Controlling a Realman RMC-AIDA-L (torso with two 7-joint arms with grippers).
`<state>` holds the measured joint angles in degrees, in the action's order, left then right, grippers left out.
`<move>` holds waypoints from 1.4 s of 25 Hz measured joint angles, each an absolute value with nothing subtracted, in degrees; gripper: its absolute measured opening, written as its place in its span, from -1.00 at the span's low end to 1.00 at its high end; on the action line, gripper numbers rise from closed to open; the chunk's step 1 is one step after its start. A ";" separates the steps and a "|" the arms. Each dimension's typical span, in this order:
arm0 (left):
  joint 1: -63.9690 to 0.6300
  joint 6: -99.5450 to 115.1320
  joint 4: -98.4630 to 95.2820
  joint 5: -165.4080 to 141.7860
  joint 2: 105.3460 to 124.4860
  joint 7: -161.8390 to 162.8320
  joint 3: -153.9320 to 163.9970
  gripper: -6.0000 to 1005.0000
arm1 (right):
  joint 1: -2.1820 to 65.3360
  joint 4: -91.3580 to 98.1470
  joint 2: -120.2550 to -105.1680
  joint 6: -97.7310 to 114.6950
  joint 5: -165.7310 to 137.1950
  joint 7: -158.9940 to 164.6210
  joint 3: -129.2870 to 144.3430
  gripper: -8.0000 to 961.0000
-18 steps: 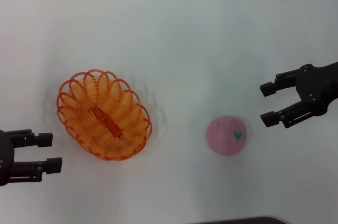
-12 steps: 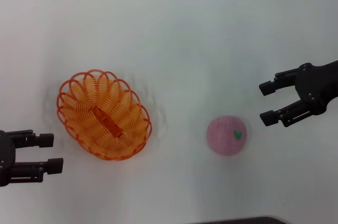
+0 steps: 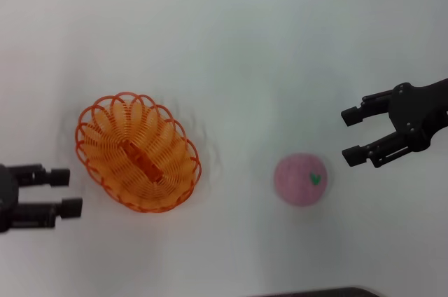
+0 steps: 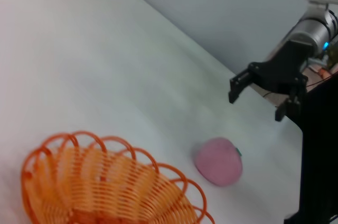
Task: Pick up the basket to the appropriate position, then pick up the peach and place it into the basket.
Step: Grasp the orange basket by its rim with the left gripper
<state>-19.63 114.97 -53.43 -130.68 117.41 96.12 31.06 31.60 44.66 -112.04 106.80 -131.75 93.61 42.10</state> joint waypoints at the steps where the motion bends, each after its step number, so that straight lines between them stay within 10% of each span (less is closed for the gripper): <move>1: -20.24 115.07 -53.90 -130.66 117.19 97.36 31.06 0.57 | 31.67 44.65 -112.07 106.66 -131.75 93.60 42.10 0.95; 18: -38.25 108.82 -62.19 -140.96 113.61 124.45 37.94 0.57 | 31.50 44.58 -113.46 103.51 -131.72 91.23 41.80 0.95; 35: -47.01 96.44 -61.57 -157.51 118.13 137.45 53.61 0.57 | 31.26 44.47 -114.33 102.51 -131.75 90.02 41.95 0.95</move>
